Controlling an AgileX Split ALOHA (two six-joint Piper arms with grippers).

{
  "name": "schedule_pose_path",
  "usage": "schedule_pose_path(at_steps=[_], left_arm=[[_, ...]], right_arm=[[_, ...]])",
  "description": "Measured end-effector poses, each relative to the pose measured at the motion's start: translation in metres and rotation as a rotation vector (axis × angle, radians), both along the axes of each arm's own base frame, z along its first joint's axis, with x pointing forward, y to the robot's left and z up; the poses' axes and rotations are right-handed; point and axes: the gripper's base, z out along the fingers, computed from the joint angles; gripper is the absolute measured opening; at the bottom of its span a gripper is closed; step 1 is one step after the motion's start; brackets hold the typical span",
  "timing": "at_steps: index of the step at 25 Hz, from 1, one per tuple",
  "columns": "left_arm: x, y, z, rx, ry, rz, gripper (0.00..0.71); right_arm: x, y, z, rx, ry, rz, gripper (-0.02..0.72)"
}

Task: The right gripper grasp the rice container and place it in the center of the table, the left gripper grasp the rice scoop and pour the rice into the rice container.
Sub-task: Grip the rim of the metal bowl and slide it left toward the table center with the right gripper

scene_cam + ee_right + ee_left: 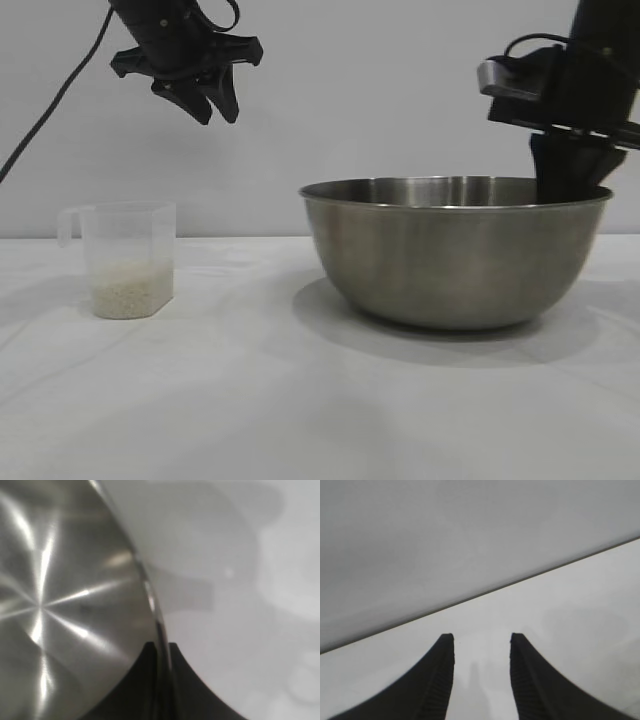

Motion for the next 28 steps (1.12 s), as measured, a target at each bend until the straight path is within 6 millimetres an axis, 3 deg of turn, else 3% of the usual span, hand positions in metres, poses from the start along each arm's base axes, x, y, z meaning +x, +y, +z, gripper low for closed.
schedule_pose_path(at_steps=[8,9,10,15,18,23,25,28], left_arm=[[0.000,0.000,0.000,0.000,0.000,0.000,0.230],[0.000,0.000,0.000,0.000,0.000,0.000,0.230],[0.000,0.000,0.000,0.000,0.000,0.000,0.230],[0.000,0.000,0.001,0.000,-0.002,0.000,0.230],[0.000,0.000,0.002,-0.001,-0.003,0.000,0.230],[-0.001,0.000,0.003,-0.001,-0.002,-0.001,0.230],[-0.002,0.000,0.004,0.000,0.001,-0.002,0.230],[-0.004,0.001,0.010,-0.003,-0.004,-0.004,0.230]], right_arm=[[-0.005,0.027,-0.008,0.035,0.023,0.036,0.000],[-0.005,0.029,-0.009,0.038,0.026,0.038,0.049],[-0.006,0.031,-0.009,0.039,0.025,0.042,0.049],[-0.007,0.033,-0.006,0.020,0.011,0.063,0.368],[-0.010,0.031,0.017,0.023,-0.051,0.068,0.495],[-0.024,0.027,0.070,0.054,-0.191,0.065,0.510],[-0.035,0.023,0.080,0.059,-0.225,0.058,0.510],[-0.061,0.013,0.070,0.057,-0.275,0.021,0.510]])
